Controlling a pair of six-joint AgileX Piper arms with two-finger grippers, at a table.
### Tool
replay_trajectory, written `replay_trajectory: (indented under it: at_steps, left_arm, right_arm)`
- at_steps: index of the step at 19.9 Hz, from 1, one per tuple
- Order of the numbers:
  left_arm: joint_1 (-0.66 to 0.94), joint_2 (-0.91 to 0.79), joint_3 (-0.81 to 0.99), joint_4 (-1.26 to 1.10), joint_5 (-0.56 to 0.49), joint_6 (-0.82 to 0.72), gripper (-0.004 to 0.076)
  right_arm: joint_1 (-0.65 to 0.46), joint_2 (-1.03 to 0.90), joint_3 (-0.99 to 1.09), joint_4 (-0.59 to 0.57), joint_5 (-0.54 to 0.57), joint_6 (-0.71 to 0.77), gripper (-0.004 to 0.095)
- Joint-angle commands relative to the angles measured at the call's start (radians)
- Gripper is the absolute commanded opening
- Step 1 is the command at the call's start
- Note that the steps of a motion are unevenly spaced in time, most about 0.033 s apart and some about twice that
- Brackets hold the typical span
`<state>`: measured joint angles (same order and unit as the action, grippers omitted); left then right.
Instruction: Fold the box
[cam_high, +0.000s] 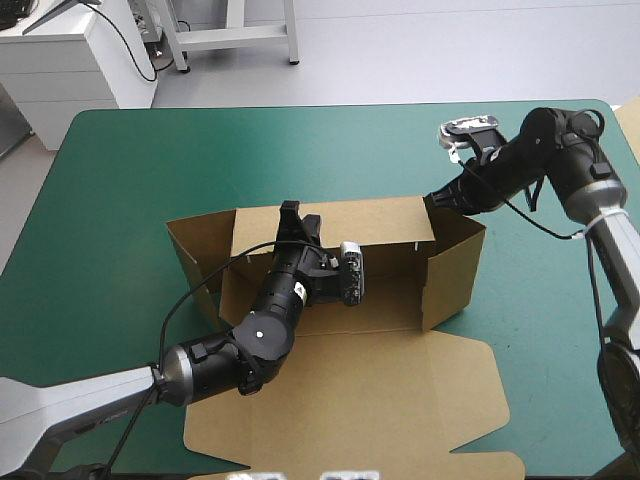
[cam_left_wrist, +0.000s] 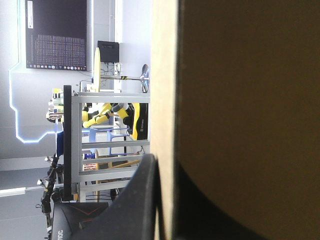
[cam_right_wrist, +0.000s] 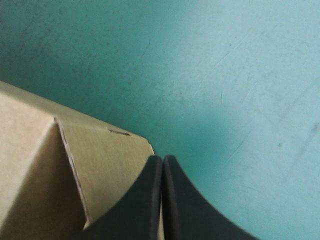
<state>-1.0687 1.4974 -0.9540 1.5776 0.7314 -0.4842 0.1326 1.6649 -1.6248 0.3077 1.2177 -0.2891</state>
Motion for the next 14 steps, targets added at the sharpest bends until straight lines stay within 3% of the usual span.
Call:
replay_trajectory:
  at_steps: [1, 10, 14]
  left_arm:
    - [-0.001, -0.029, -0.008, -0.063, 0.034, -0.023, -0.0008]
    - [-0.001, -0.029, -0.008, -0.069, 0.024, -0.023, -0.0008]
    - [-0.001, -0.029, -0.008, -0.069, 0.004, -0.021, -0.0008]
  right_arm:
    - [-0.005, -0.119, 0.094, 0.026, -0.099, -0.03, -0.0019]
    - [-0.005, -0.427, 0.599, 0.294, -0.548, -0.404, -0.0019]
    - [-0.005, -0.527, 0.789, 0.521, -0.664, -0.646, -0.0019]
